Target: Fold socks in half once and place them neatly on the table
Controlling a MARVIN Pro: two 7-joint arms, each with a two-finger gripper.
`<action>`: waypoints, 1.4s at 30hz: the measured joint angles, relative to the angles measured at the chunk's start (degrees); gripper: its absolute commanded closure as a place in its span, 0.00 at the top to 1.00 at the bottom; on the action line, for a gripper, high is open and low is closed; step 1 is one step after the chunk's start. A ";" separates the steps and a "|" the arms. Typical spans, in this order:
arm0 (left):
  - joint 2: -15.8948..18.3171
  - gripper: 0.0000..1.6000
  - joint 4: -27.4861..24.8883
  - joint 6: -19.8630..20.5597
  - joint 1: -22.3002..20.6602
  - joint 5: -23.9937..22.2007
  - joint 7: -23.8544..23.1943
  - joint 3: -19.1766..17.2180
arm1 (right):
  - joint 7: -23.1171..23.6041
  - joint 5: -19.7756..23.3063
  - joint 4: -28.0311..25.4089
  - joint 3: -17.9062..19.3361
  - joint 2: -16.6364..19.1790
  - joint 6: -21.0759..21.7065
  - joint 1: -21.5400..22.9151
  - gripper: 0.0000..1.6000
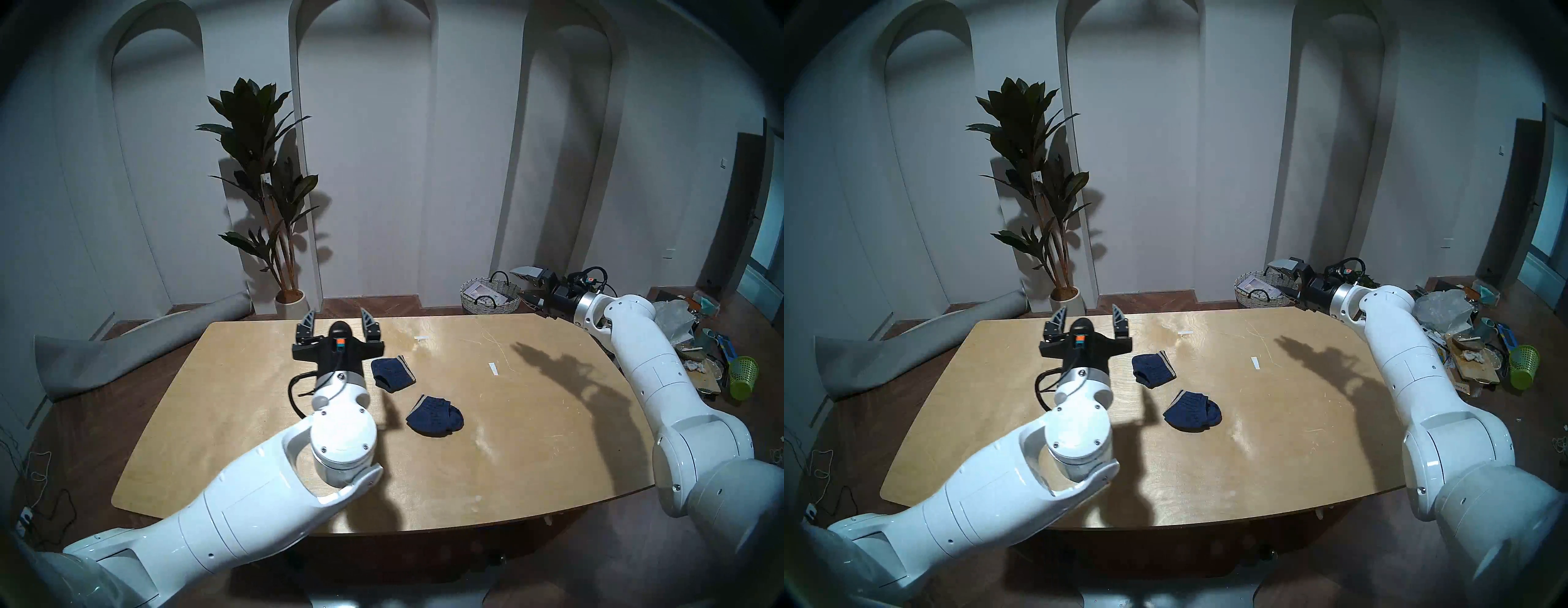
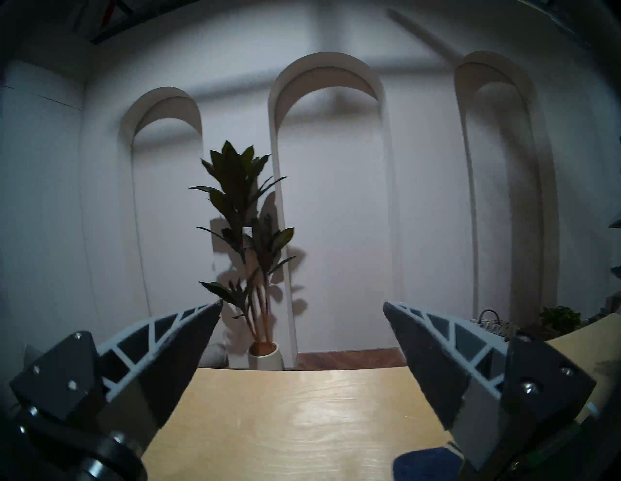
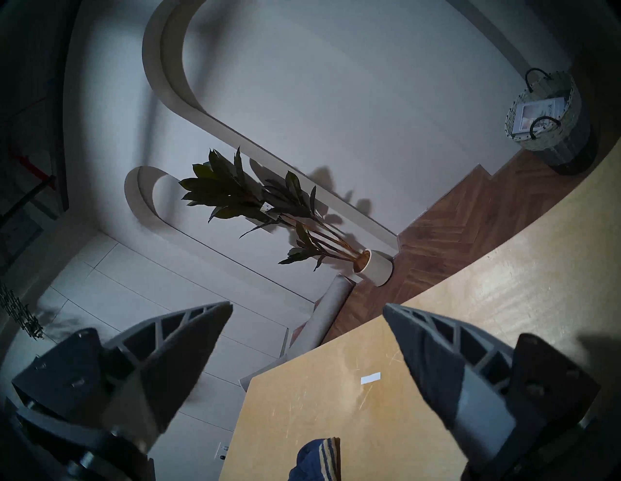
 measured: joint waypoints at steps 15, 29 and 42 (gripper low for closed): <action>9.86 1.00 1.67 -7.13 4.23 -6.66 -7.20 -9.37 | -4.24 -9.72 -5.75 -6.35 -1.07 -9.30 0.29 1.00; 18.00 1.00 7.07 -14.81 7.26 -14.08 -20.78 -13.08 | -9.21 -11.74 -13.01 -6.22 -1.70 -14.79 -7.79 1.00; 20.09 1.00 10.63 -18.51 6.79 -17.22 -30.34 -13.61 | -15.67 -6.35 -18.74 0.82 -3.88 -18.43 -15.92 1.00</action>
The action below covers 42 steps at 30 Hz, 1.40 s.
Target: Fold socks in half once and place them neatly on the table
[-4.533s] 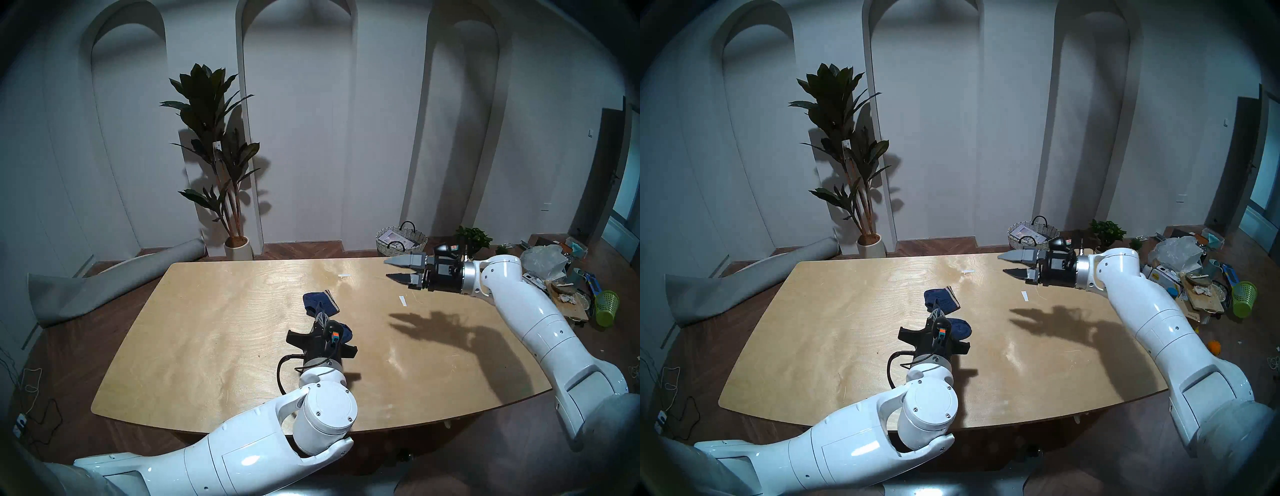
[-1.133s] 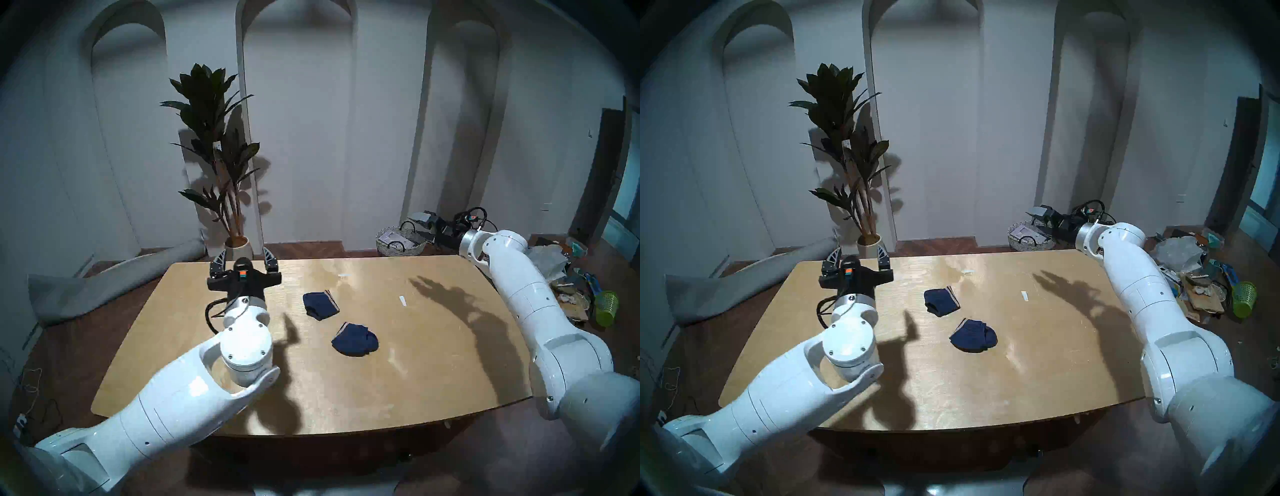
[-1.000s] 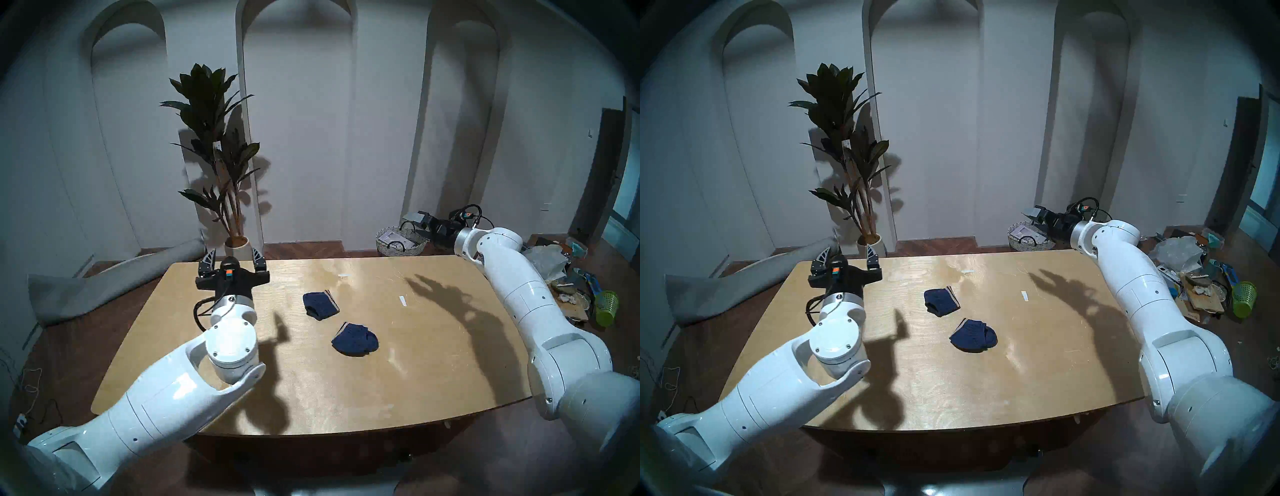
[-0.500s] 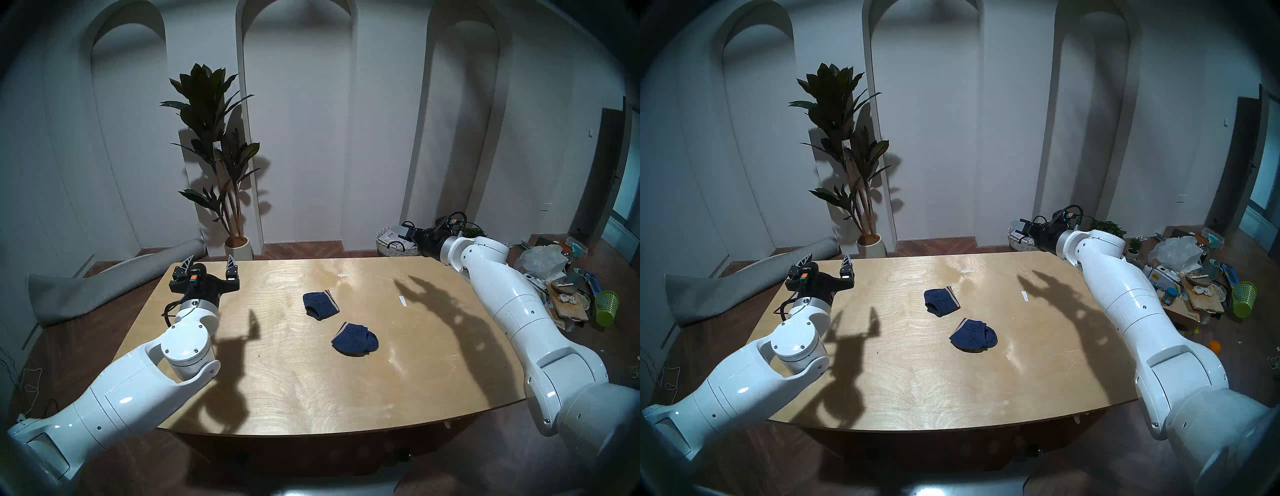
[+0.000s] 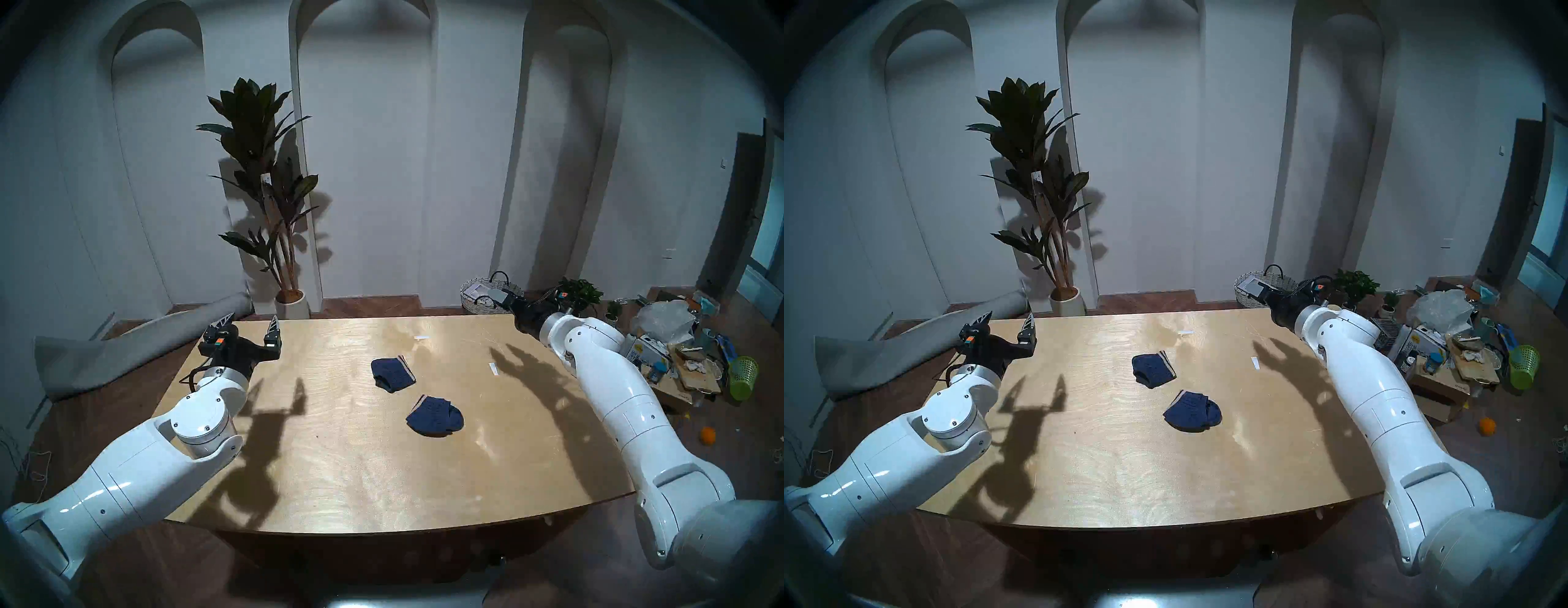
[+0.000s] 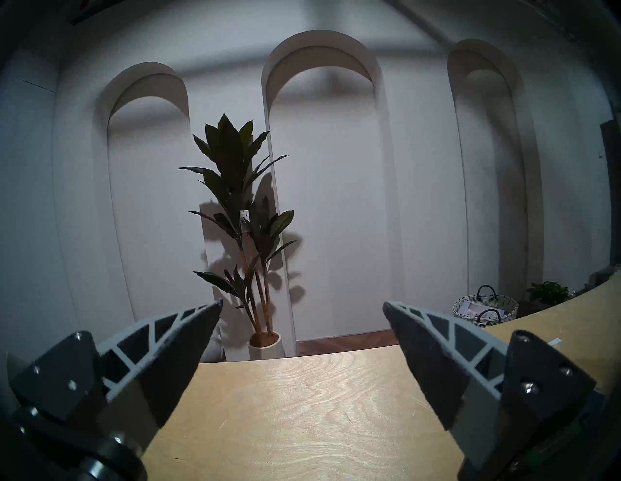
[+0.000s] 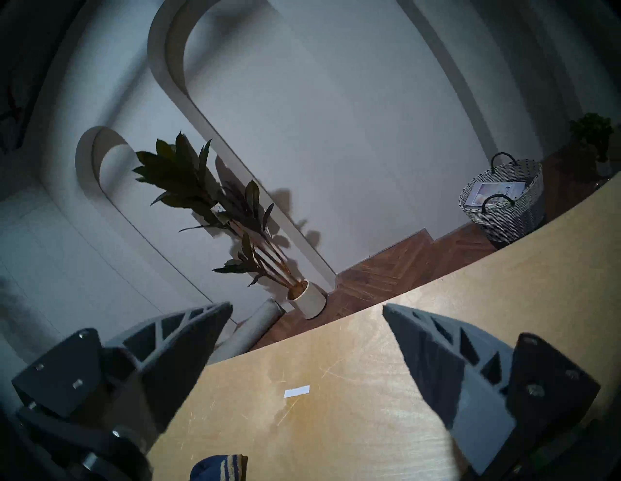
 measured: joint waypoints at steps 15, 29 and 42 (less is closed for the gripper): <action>0.08 1.00 5.11 -4.37 -1.82 -9.72 -15.15 -0.85 | -10.75 2.09 -10.35 5.79 -3.15 -7.06 -8.07 1.00; -3.41 1.00 11.24 -6.34 -4.63 -13.36 -21.30 -0.82 | -27.33 10.02 -14.07 8.93 -7.63 2.22 -8.85 1.00; -6.15 1.00 14.49 -7.11 -6.57 -11.61 -21.61 -0.76 | -32.91 1.29 -15.32 0.17 -2.51 11.19 -2.26 1.00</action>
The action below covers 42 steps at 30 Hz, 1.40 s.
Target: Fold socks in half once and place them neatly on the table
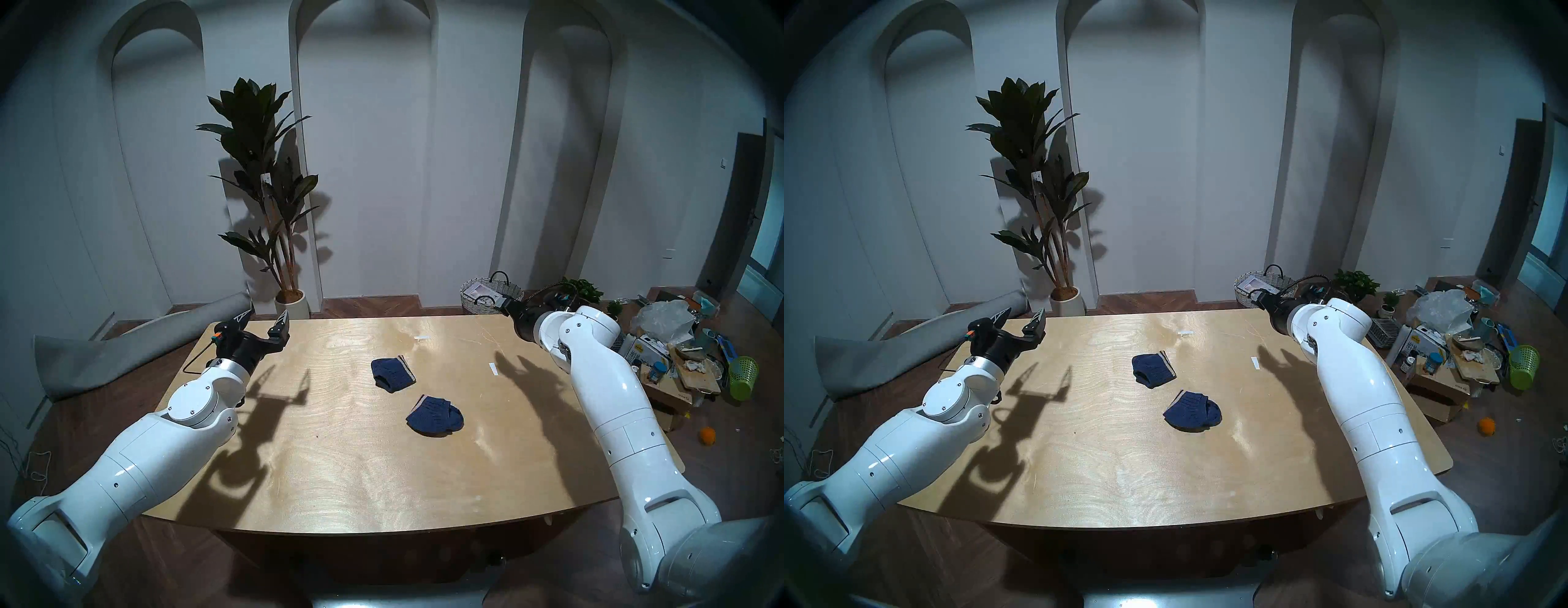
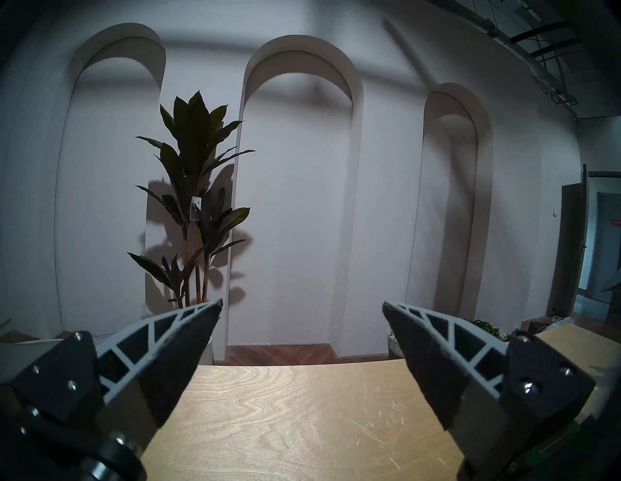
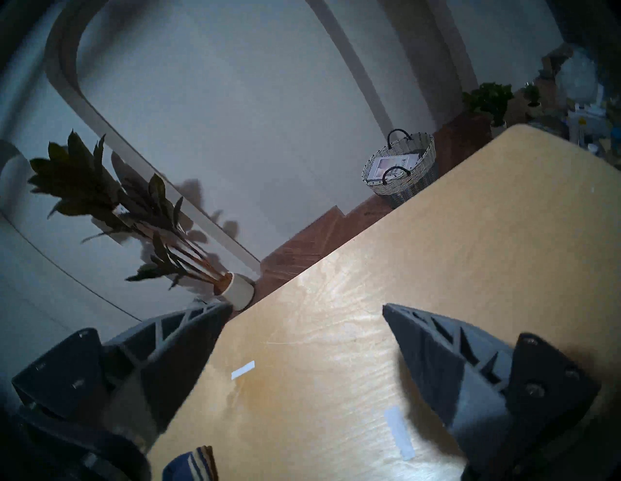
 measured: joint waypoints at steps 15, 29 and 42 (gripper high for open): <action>-2.45 1.00 1.54 -1.16 -1.02 2.79 0.91 0.16 | 12.47 -6.06 6.66 -7.90 4.54 -3.89 5.05 1.00; -4.08 1.00 2.29 -0.58 -2.24 4.70 1.05 1.02 | 24.88 -8.76 11.60 -11.09 7.46 -12.28 5.44 1.00; -4.63 1.00 2.70 -0.32 -2.52 5.11 0.30 0.96 | 27.98 -9.98 12.59 -10.91 7.87 -14.30 5.80 1.00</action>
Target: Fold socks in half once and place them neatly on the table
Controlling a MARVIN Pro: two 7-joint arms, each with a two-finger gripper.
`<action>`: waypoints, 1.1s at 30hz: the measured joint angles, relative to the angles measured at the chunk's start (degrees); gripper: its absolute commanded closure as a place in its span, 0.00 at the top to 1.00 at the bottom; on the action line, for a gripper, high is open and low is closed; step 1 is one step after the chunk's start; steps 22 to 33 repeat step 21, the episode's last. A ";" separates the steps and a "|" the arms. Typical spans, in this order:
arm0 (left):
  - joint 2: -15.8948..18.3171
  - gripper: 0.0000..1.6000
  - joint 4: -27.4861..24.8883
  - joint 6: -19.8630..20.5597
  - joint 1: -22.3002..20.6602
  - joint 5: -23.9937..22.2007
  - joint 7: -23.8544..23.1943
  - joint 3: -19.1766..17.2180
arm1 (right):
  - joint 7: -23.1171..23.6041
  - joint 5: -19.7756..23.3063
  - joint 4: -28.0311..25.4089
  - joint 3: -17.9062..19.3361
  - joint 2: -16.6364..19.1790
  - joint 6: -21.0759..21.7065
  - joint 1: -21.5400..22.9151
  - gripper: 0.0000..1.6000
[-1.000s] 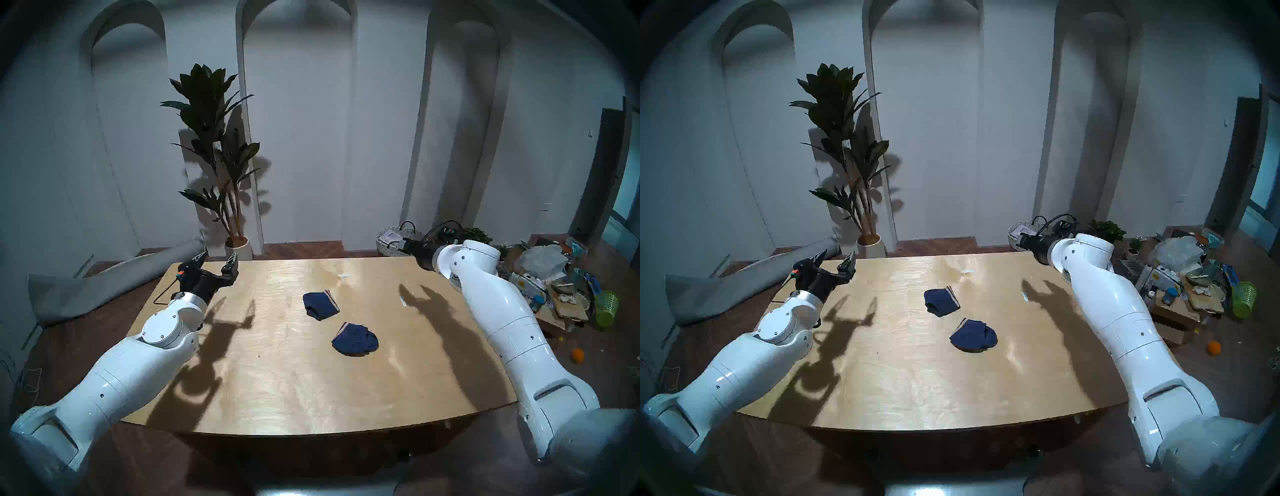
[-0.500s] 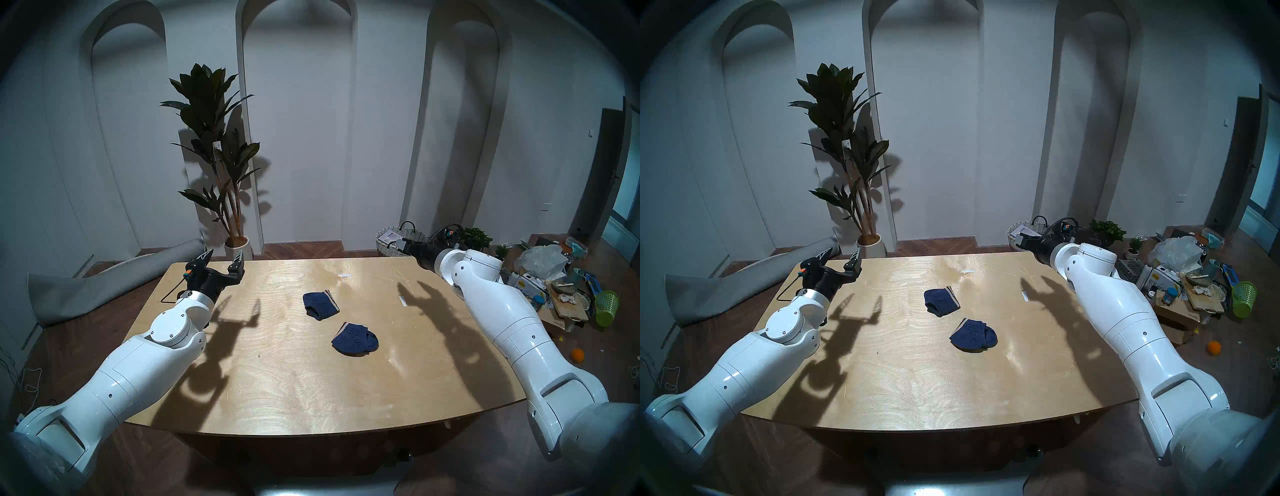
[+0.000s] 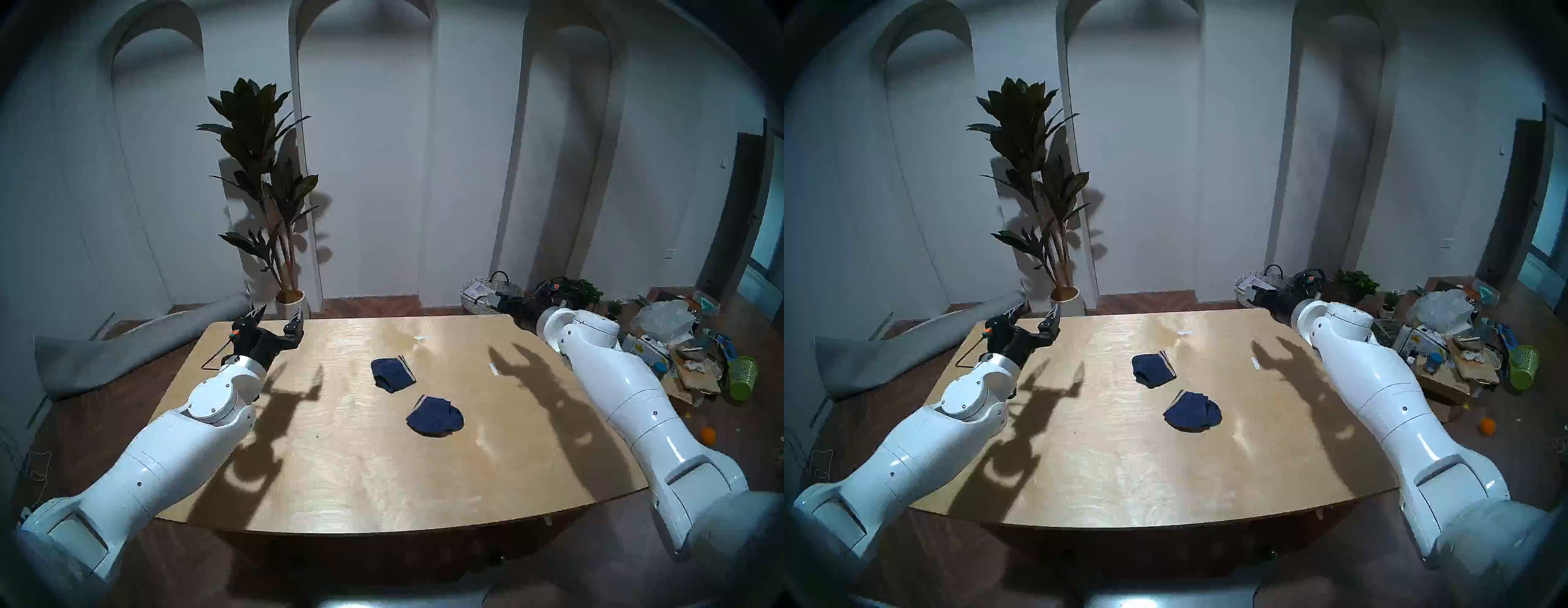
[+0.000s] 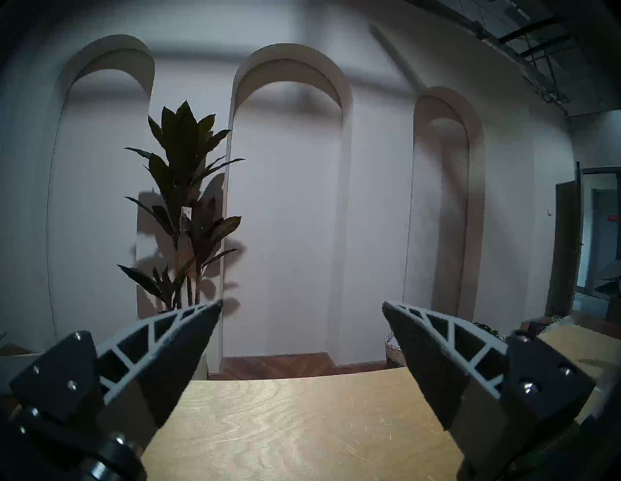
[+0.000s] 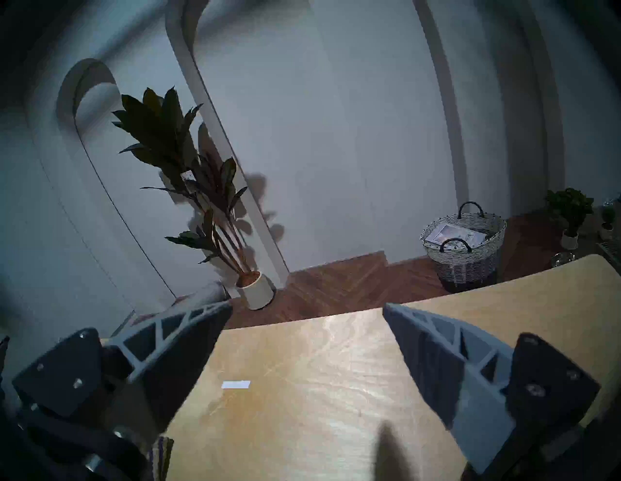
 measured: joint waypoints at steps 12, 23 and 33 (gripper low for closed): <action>-0.05 1.00 0.07 0.10 -0.02 0.15 -0.23 -0.10 | 0.76 -0.30 0.18 0.25 -0.05 -0.29 0.09 1.00; -0.05 1.00 0.11 0.15 -0.02 0.23 -0.29 -0.16 | 0.96 -0.23 0.26 0.40 -0.23 -0.33 0.11 1.00; -0.05 1.00 0.11 0.15 -0.02 0.23 -0.29 -0.16 | 0.96 -0.23 0.26 0.40 -0.23 -0.33 0.11 1.00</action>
